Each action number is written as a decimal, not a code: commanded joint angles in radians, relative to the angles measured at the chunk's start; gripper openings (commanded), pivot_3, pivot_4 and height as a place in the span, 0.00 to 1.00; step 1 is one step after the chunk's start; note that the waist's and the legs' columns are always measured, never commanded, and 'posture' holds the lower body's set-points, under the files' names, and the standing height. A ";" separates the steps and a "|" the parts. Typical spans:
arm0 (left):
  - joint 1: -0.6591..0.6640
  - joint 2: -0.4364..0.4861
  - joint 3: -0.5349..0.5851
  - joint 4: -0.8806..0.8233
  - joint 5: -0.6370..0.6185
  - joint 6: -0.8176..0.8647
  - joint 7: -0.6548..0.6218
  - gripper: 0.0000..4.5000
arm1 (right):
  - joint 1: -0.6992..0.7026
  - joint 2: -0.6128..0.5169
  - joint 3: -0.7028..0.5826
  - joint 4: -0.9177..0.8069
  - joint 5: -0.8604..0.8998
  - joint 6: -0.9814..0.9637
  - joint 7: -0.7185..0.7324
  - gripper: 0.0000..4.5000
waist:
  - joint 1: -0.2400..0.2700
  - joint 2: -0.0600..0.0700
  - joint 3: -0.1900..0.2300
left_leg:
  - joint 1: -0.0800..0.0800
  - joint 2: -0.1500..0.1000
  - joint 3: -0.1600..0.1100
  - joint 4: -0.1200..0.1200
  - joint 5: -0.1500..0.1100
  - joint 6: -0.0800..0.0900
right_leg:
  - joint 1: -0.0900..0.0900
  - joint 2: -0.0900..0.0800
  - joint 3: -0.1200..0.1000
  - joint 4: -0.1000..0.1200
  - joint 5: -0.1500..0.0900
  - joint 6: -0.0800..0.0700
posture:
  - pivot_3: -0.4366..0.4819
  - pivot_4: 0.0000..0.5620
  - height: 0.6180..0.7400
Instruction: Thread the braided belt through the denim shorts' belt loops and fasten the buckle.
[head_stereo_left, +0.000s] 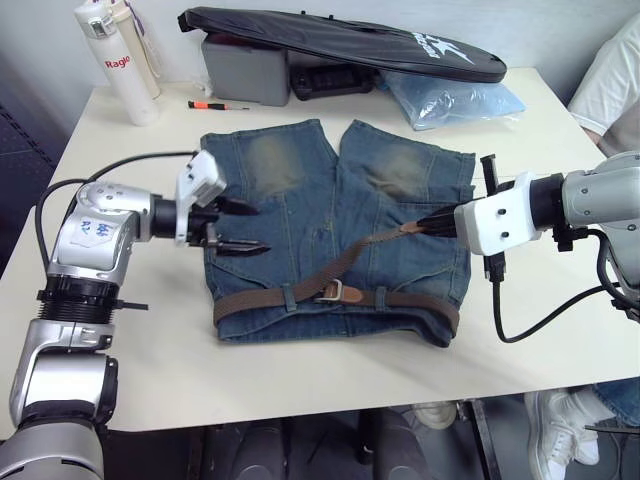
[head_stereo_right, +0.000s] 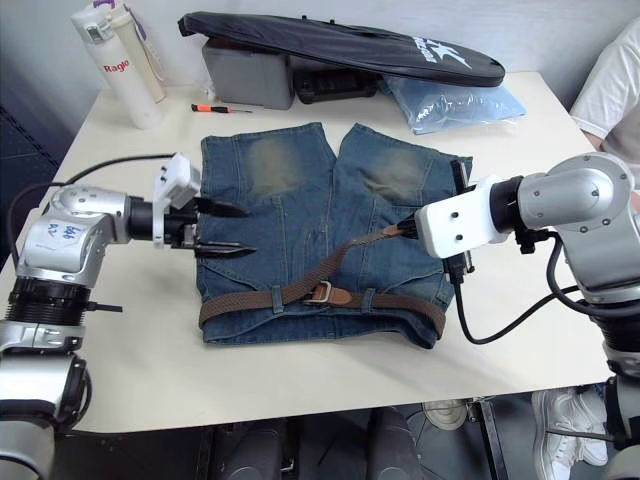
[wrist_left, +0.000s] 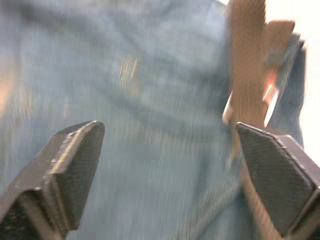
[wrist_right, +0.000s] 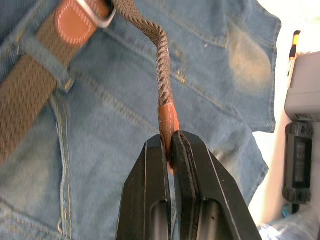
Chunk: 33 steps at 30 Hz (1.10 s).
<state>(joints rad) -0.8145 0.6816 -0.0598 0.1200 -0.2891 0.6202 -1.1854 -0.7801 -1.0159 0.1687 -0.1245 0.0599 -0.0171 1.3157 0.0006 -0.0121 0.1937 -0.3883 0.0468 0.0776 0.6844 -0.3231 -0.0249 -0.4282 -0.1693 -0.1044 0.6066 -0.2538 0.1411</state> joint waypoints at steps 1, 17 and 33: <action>0.003 -0.051 -0.023 -0.154 -0.021 0.065 0.090 0.99 | -0.037 0.003 -0.019 -0.035 0.027 0.111 0.009 0.00 | -0.001 0.000 0.000 | 0.000 0.000 0.000 0.000 0.000 0.000 | 0.000 0.000 0.000 0.000 0.000 0.000 | 0.48 0.27 1.00; 0.029 -0.303 -0.202 -0.236 0.112 0.079 0.408 0.99 | -0.027 0.017 -0.025 -0.085 0.027 0.204 -0.003 0.00 | 0.008 0.000 0.000 | 0.000 0.000 0.000 0.000 0.000 0.000 | 0.000 0.000 0.000 -0.001 0.001 -0.001 | 0.48 0.27 1.00; -0.021 -0.323 -0.226 -0.237 0.097 0.083 0.390 0.21 | -0.006 0.011 -0.033 -0.100 0.027 0.214 -0.011 0.00 | 0.022 0.000 0.000 | 0.000 0.000 0.000 0.000 0.000 0.000 | 0.000 0.000 0.000 -0.001 0.001 -0.001 | 0.48 0.27 1.00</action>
<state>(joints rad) -0.8062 0.3712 -0.2908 -0.0953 -0.1861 0.7194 -0.7907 -0.7840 -0.9970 0.1694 -0.1936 0.0708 0.1968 1.3107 0.0226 -0.0123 0.1938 -0.3883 0.0468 0.0775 0.6847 -0.3231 -0.0249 -0.4283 -0.1692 -0.1044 0.6057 -0.2531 0.1401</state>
